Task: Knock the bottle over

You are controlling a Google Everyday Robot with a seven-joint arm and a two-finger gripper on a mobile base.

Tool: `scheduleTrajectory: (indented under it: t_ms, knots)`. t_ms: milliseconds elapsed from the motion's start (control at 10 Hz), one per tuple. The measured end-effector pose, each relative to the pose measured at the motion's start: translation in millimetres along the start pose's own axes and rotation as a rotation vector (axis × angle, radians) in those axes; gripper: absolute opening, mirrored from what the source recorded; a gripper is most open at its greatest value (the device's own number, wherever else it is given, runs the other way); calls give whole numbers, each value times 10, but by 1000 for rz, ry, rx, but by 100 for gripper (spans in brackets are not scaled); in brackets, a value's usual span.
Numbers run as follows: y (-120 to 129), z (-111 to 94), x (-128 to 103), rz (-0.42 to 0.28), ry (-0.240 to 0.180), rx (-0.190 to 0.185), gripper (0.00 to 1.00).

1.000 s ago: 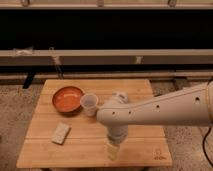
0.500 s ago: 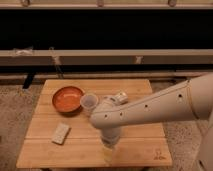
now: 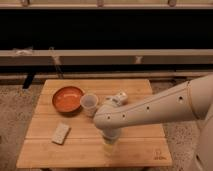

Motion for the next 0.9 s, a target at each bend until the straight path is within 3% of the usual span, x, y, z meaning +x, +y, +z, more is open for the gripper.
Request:
scheduleTrajectory:
  t_ms: [500,800,900]
  knots:
    - [-422,48,-155,26,-53,14,80]
    - [-503,3,-365,36,-107,-1,80]
    - [-520,5,-335,42,-108,-1,80]
